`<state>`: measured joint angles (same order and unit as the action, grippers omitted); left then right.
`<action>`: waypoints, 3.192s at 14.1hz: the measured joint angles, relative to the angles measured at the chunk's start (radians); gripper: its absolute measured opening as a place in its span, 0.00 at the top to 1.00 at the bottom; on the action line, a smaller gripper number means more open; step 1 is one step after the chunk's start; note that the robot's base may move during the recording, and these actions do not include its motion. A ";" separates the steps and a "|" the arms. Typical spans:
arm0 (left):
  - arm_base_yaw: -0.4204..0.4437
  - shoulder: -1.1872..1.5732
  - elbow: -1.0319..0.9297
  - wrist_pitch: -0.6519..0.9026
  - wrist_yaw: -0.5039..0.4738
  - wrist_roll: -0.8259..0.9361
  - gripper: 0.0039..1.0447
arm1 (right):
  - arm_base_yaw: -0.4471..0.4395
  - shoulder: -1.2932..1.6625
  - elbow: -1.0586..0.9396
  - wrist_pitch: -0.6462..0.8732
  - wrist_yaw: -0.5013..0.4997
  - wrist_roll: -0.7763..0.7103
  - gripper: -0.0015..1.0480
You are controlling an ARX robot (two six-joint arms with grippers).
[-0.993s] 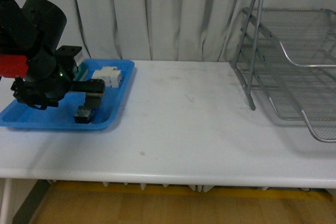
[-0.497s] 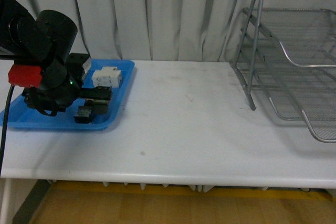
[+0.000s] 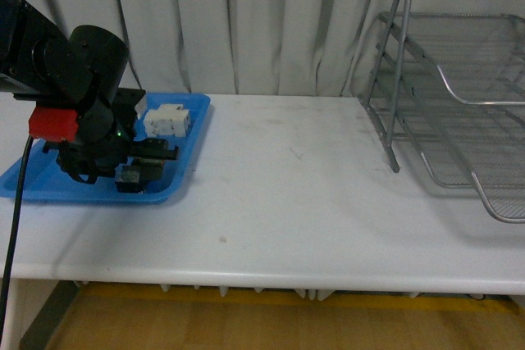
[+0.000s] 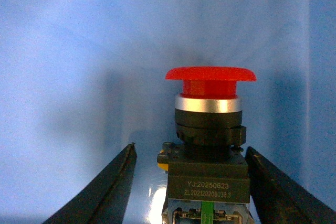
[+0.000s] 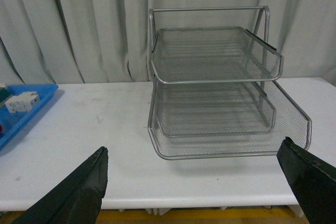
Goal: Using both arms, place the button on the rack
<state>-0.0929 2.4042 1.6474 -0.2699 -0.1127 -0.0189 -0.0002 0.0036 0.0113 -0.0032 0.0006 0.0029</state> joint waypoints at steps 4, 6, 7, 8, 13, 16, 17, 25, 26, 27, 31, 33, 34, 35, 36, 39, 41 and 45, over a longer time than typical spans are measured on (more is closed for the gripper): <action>-0.003 -0.003 0.006 0.001 -0.003 -0.001 0.66 | 0.000 0.000 0.000 0.000 0.000 0.000 0.06; -0.002 -0.075 -0.040 0.017 0.015 -0.002 0.66 | 0.000 0.000 0.000 0.000 0.000 0.000 0.06; -0.002 -0.164 -0.084 0.046 0.034 -0.001 0.66 | 0.000 0.000 0.000 0.000 0.000 0.000 0.06; -0.006 -0.272 -0.136 0.070 0.046 0.000 0.66 | 0.000 0.000 0.000 0.000 0.000 0.000 0.06; -0.056 -0.743 -0.538 0.115 0.057 0.053 0.66 | 0.000 0.000 0.000 0.000 0.000 0.000 0.06; -0.041 -0.975 -0.789 0.137 0.041 0.072 0.66 | 0.000 0.000 0.000 0.000 0.000 0.000 0.06; -0.027 -1.041 -0.880 0.141 0.043 0.072 0.66 | 0.000 0.000 0.000 0.000 0.000 0.000 0.06; -0.030 -1.027 -0.991 0.219 0.041 0.045 0.66 | 0.000 0.000 0.000 0.000 0.000 0.000 0.06; -0.031 -1.028 -0.991 0.217 0.040 0.045 0.66 | 0.000 0.000 0.000 0.000 0.000 0.000 0.06; -0.031 -1.031 -0.991 0.214 0.041 0.045 0.66 | 0.000 0.000 0.000 0.000 0.000 0.000 0.06; -0.027 -1.038 -0.990 0.211 0.037 0.046 0.66 | 0.000 0.000 0.000 0.000 0.000 0.000 0.06; -0.026 -1.040 -0.990 0.211 0.036 0.046 0.66 | 0.000 0.000 0.000 0.000 0.000 0.000 0.06; -0.028 -1.040 -0.990 0.211 0.039 0.046 0.66 | 0.000 0.000 0.000 0.000 0.000 0.000 0.06; -0.026 -1.042 -0.990 0.212 0.039 0.046 0.66 | 0.000 0.000 0.000 0.000 0.000 0.000 0.06; -0.026 -1.042 -0.990 0.211 0.042 0.046 0.66 | 0.000 0.000 0.000 0.000 0.000 0.000 0.06; -0.026 -1.043 -0.990 0.211 0.043 0.046 0.66 | 0.000 0.000 0.000 -0.001 0.000 0.000 0.06; -0.028 -1.044 -0.989 0.211 0.046 0.046 0.66 | 0.000 0.000 0.000 0.000 0.000 0.000 0.06; -0.028 -1.046 -0.989 0.211 0.049 0.047 0.66 | 0.000 0.000 0.000 -0.001 0.000 0.000 0.06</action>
<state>-0.1207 1.3579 0.6582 -0.0586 -0.0635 0.0277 -0.0002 0.0036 0.0113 -0.0044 0.0006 0.0029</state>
